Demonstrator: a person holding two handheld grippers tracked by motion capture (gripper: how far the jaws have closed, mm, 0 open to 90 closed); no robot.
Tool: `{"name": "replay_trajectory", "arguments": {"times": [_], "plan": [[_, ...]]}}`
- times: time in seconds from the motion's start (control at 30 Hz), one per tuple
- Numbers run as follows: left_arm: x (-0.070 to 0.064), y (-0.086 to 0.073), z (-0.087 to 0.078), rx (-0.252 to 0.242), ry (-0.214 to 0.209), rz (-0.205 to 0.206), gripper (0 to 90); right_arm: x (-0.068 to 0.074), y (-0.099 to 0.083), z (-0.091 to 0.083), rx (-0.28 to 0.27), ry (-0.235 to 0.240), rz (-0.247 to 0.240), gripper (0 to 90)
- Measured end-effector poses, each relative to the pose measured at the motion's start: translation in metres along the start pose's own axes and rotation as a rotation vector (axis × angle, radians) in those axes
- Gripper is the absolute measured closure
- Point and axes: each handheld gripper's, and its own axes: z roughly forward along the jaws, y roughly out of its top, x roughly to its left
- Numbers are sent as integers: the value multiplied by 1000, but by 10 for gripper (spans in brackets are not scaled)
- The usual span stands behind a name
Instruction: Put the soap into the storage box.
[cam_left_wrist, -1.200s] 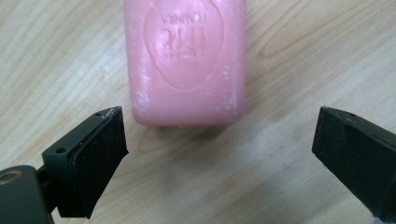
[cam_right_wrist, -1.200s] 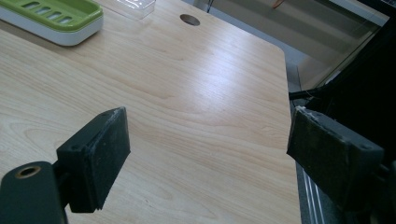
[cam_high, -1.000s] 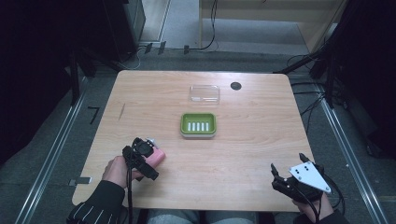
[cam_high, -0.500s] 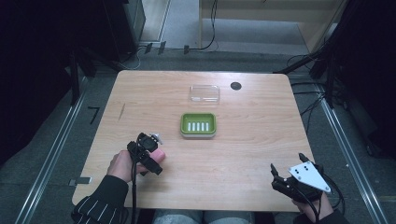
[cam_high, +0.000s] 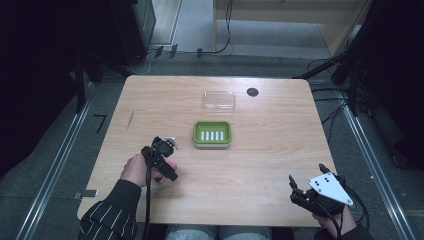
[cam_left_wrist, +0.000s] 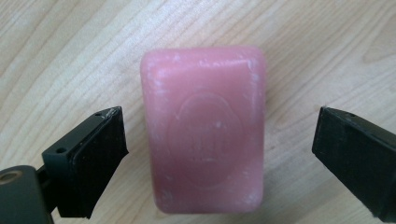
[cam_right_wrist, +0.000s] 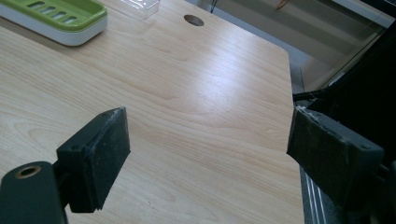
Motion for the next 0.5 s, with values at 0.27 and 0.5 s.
{"name": "replay_trajectory", "arguments": {"times": [0.27, 0.5], "plan": [[3, 5, 5, 29, -2, 4, 61, 0, 0, 0, 1, 1, 2, 139], [3, 6, 6, 33, -1, 7, 162, 0, 0, 0, 2, 0, 5, 139]]}}
